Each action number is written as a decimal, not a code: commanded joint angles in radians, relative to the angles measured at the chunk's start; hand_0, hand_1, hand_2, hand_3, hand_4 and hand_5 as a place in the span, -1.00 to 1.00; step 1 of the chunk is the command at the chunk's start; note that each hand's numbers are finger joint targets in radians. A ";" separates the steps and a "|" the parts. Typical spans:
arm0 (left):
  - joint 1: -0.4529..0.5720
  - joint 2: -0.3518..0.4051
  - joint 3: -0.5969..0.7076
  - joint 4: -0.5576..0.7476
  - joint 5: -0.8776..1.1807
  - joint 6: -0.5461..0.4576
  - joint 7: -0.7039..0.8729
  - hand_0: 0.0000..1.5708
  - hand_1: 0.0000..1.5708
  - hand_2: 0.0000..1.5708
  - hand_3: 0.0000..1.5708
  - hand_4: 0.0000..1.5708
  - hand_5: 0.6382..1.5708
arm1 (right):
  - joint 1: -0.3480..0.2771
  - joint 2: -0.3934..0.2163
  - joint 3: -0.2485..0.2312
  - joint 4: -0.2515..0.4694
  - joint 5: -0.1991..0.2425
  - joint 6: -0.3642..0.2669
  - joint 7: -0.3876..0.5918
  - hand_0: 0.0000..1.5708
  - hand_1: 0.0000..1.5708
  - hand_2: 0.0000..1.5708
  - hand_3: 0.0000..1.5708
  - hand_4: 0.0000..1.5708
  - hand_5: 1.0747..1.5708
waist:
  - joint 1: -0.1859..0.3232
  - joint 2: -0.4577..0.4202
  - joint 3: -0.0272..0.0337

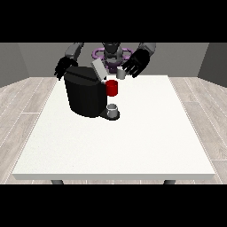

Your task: Insert the coffee pod into the coffee machine and close the lid

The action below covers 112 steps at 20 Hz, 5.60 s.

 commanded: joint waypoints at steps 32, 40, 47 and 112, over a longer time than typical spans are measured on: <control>-0.085 -0.006 0.002 0.051 -0.062 -0.003 0.000 0.48 0.48 0.58 0.50 -0.37 1.00 | -0.019 0.016 -0.018 -0.030 -0.001 -0.041 -0.032 -1.00 -1.00 -1.00 -1.00 -0.45 1.00 | -0.017 0.089 0.0000; -0.065 -0.099 -0.025 0.050 -0.073 -0.001 0.036 0.55 0.55 0.61 0.49 -0.38 1.00 | -0.024 0.005 -0.035 -0.004 -0.016 -0.034 0.000 -1.00 -1.00 -1.00 -1.00 -0.47 1.00 | -0.012 0.059 0.0002; -0.096 -0.021 -0.002 0.060 -0.080 -0.021 0.017 0.44 0.44 0.49 0.31 -0.44 1.00 | -0.048 -0.047 -0.055 -0.027 -0.042 0.017 0.018 -1.00 -1.00 -1.00 -1.00 -0.48 1.00 | -0.030 0.085 0.0002; 0.505 -0.413 0.242 -0.089 0.376 -0.182 -0.136 -1.00 -1.00 -1.00 -1.00 -1.00 1.00 | 0.087 -0.120 0.024 -0.127 -0.013 0.125 0.108 -1.00 -1.00 -1.00 -1.00 -1.00 1.00 | 0.397 -0.396 -0.0001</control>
